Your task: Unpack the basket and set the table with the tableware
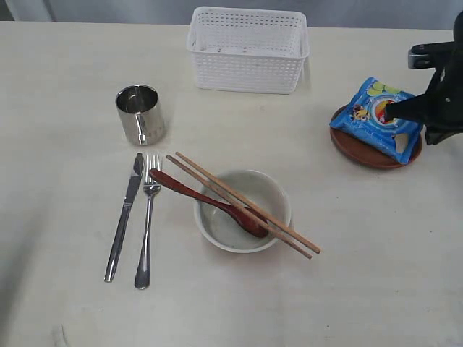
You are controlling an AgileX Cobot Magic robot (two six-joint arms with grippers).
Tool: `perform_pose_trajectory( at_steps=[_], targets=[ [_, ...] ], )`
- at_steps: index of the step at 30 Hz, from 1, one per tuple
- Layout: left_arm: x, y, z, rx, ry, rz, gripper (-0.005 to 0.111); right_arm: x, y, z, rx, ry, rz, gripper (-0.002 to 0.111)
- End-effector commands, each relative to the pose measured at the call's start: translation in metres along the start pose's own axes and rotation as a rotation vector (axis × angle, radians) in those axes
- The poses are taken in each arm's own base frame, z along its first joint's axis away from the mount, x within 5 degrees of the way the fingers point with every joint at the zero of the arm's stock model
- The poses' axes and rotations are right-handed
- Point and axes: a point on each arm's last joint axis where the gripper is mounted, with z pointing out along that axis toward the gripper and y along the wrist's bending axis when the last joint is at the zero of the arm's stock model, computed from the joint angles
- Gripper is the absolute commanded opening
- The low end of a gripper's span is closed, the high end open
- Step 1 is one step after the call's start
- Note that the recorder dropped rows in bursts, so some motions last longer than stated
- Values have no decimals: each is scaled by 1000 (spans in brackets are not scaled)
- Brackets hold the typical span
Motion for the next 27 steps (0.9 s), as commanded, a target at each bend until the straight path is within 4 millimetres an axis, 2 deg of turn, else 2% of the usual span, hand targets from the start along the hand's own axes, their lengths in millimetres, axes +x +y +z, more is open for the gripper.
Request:
perform_pose_trajectory(
  at_steps=[1,5,9,19,27],
  targets=[
    [0,0,0,1,-9,-8,0,1,-12,16,8,17,28,-1],
    [0,0,0,1,-9,-8,0,0,-20,19,6,8,50,-1],
    [0,0,0,1,-9,-8,0,-2,-18,19,-12,-6,42,-1],
    [0,0,0,0,-9,-6,0,-1,7,16,-141,-2,-10,-1],
    [0,0,0,0,-9,-6,0,-4,39,9,-165,-70,-125,-1]
  ],
)
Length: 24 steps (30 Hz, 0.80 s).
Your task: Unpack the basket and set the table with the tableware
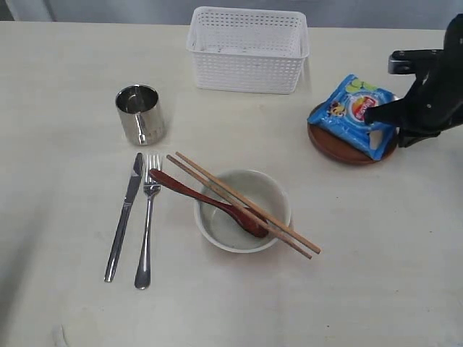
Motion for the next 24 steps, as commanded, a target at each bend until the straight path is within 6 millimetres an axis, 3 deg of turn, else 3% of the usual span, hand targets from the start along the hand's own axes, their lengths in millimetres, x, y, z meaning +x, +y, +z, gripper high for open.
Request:
perform_pose_trajectory(
  at_steps=[1,6,11,18,24],
  targets=[
    [0,0,0,0,-9,-4,0,-4,19,-1,-17,-47,-70,-1],
    [0,0,0,0,-9,-4,0,-6,9,-1,34,-76,54,-1],
    [0,0,0,0,-9,-4,0,-18,-2,-1,44,-175,43,-1],
    [0,0,0,0,-9,-4,0,-26,6,30,15,-161,-16,-1],
    [0,0,0,0,-9,-4,0,-27,40,28,-17,-196,-161,-1]
  ],
)
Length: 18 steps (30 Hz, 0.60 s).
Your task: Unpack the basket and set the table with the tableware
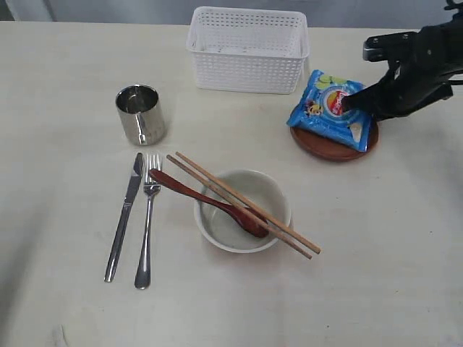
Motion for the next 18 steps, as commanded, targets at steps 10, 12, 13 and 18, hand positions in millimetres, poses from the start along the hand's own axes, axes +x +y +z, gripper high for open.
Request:
perform_pose_trajectory(
  at_steps=[10,12,13,18],
  targets=[
    [0,0,0,0,-9,-4,0,8,58,-2,-53,73,-153,-1],
    [0,0,0,0,-9,-4,0,10,59,-2,-50,94,-158,-1],
    [0,0,0,0,-9,-4,0,12,61,-2,-48,113,-161,-1],
    [0,0,0,0,-9,-4,0,25,58,-4,-27,242,-147,-1]
  ],
)
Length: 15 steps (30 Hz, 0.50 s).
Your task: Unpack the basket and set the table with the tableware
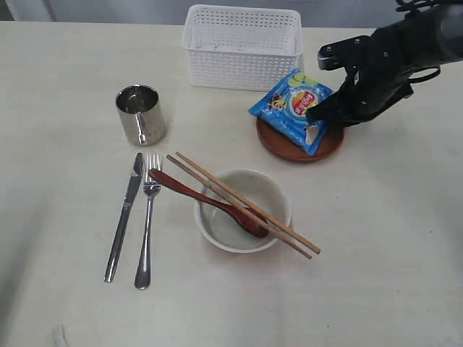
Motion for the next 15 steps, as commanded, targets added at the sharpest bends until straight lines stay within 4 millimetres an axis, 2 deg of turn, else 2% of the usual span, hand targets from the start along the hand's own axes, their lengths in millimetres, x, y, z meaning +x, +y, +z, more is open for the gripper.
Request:
perform_pose_trajectory(
  at_steps=[1,6,11,15],
  targets=[
    [0,0,0,0,-9,-4,0,25,4,5,2,193,29,-1],
    [0,0,0,0,-9,-4,0,24,2,-16,6,140,77,-1],
    [0,0,0,0,-9,-4,0,12,-2,-52,7,32,135,-1],
    [0,0,0,0,-9,-4,0,-4,-5,-83,-4,-146,125,-1]
  ],
)
